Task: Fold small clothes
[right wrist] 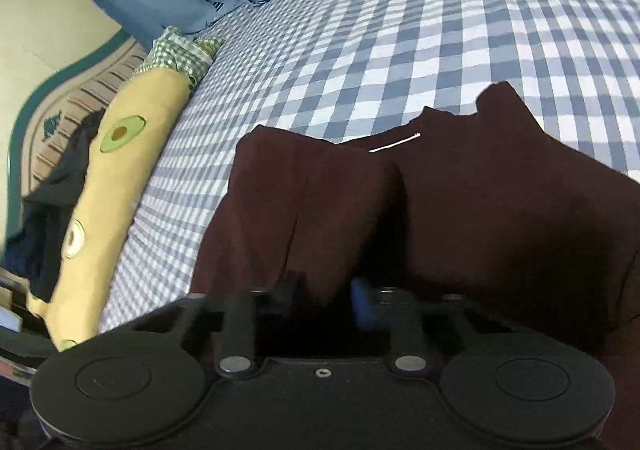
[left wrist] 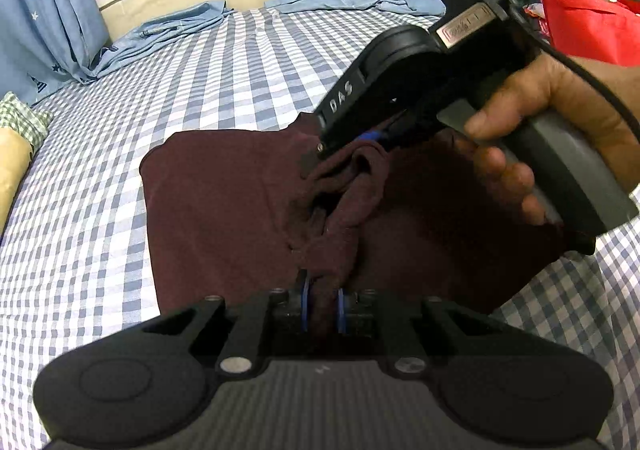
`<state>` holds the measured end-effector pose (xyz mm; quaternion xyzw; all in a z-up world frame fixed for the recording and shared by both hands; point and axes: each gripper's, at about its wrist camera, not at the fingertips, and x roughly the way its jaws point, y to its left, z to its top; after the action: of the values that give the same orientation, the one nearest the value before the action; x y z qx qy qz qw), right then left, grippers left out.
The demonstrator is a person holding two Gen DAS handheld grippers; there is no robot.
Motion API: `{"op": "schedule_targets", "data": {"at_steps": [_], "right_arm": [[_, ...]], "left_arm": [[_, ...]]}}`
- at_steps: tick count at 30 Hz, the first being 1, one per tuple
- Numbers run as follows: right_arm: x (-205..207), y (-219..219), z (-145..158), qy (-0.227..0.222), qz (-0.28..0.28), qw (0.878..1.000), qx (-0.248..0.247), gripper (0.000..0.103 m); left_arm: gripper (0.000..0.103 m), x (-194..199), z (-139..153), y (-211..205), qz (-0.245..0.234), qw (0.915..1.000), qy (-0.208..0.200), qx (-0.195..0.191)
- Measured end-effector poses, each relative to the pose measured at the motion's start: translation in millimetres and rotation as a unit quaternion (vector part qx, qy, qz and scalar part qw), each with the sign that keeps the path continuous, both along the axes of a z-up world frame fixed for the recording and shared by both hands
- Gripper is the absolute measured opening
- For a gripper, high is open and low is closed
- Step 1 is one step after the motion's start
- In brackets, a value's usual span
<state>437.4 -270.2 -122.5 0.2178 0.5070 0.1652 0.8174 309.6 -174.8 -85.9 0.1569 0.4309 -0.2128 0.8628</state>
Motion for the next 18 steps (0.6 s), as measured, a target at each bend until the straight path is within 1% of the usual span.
{"op": "schedule_targets", "data": {"at_steps": [1, 3, 6, 9, 12, 14, 18], "right_arm": [[-3, 3, 4, -0.012, 0.006, 1.000, -0.009, 0.010], [-10, 4, 10, -0.035, 0.017, 0.999, -0.028, 0.006], [-18, -3, 24, -0.065, 0.011, 0.997, -0.033, 0.005], [-33, -18, 44, -0.097, 0.007, 0.994, -0.053, 0.005], [-48, -42, 59, -0.112, -0.013, 0.992, -0.064, 0.005], [-61, -59, 70, -0.123, -0.023, 0.989, -0.081, 0.004], [-84, -90, 77, -0.124, -0.037, 0.985, -0.117, 0.004]], "left_arm": [[0.012, 0, 1, -1, -0.001, 1.0000, -0.002, 0.000], [0.012, -1, 5, -4, -0.007, 0.9999, -0.008, 0.000], [0.012, -6, 15, -11, -0.021, 0.9995, -0.023, -0.005], [0.012, -11, 26, -25, -0.041, 0.9984, -0.038, -0.012], [0.012, -17, 35, -44, -0.061, 0.9966, -0.049, -0.025], [0.012, -22, 39, -59, -0.079, 0.9950, -0.051, -0.033], [0.012, -29, 37, -88, -0.116, 0.9913, -0.045, -0.043]]}}
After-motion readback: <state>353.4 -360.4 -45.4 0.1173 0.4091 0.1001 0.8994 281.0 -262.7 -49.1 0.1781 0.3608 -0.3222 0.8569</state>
